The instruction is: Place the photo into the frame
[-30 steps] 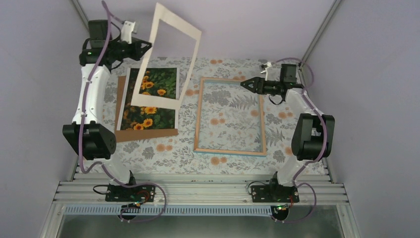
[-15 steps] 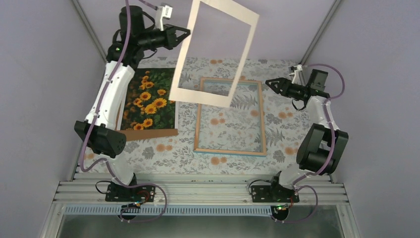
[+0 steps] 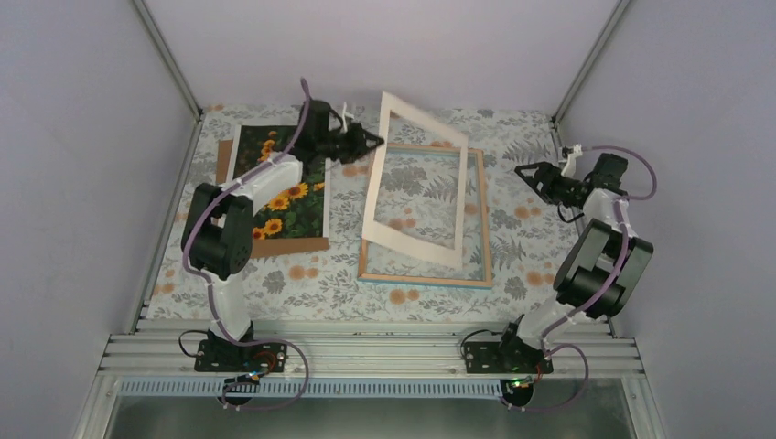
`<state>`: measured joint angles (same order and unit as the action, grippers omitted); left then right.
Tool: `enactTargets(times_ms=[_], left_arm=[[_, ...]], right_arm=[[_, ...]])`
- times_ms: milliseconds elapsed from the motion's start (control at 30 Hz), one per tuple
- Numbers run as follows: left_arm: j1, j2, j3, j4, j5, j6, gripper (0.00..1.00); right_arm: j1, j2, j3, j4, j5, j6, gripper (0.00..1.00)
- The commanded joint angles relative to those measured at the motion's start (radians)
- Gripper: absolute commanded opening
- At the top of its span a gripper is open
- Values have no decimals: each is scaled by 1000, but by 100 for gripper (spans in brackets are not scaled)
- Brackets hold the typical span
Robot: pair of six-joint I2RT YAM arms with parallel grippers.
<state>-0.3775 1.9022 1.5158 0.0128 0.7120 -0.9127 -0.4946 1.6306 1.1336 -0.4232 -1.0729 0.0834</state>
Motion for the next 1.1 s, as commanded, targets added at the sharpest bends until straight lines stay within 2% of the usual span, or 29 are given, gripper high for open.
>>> enactTargets(times_ms=[0,167,400,1067], left_arm=[[-24,6,-164,232,-29,-138,2],[-26,30,-285,291,-80,-153,2],[-24,49,-331,312,-104,-123,2],[-34,133,-329,309,-129,-100,2]], right_arm=[[-35,104,-3,-145,20,-87,75],[-35,124,-84,-126,17,-67,74],[-12,108,-221,-33,46,-30,71],[96,108,-357,80,49,53,61]])
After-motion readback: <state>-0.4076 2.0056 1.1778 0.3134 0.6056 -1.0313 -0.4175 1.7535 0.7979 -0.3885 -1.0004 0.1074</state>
